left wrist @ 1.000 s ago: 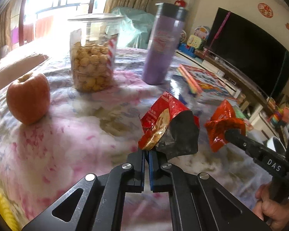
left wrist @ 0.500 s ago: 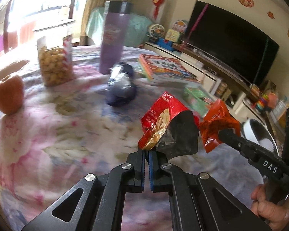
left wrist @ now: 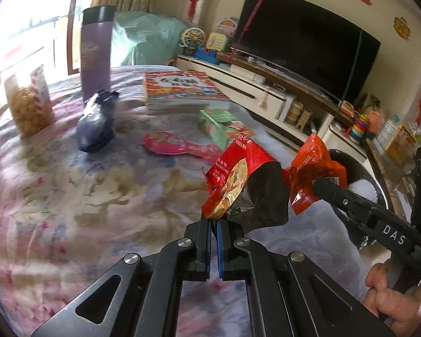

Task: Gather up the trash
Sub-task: 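Carry the red chip bag and orange snack bag over the trash bin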

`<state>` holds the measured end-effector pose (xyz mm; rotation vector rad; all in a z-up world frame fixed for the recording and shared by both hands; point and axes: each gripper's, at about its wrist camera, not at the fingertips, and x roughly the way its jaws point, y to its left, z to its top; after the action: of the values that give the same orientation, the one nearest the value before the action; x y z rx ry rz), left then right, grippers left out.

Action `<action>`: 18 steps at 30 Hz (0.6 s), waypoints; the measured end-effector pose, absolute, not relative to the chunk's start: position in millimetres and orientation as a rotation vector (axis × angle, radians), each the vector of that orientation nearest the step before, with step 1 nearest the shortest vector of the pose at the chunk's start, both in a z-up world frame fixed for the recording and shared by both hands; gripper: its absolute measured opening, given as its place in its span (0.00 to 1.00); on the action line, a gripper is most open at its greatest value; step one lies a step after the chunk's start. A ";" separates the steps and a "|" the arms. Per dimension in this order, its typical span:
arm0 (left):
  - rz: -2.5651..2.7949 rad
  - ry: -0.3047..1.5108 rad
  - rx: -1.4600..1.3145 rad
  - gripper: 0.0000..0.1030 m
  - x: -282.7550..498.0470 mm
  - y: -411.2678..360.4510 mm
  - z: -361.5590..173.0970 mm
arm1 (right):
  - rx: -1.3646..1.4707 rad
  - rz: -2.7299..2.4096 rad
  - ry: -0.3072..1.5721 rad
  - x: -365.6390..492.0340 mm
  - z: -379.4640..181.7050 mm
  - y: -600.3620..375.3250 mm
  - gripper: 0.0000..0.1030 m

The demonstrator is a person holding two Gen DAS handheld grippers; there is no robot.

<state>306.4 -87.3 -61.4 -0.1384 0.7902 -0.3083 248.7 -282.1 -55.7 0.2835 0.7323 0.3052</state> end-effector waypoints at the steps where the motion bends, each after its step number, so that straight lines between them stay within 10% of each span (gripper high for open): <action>1: -0.311 0.791 -0.136 0.01 304.8 -90.4 -61.4 | 0.285 0.301 0.730 246.8 -55.1 -285.6 0.14; 18: -0.359 0.798 -0.076 0.01 287.4 -138.0 -54.2 | 0.326 0.257 0.699 218.6 -49.8 -325.8 0.14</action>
<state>287.4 -138.0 -54.2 -0.0762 0.7979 -0.3595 218.6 -325.8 -49.8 0.3258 0.6986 0.2567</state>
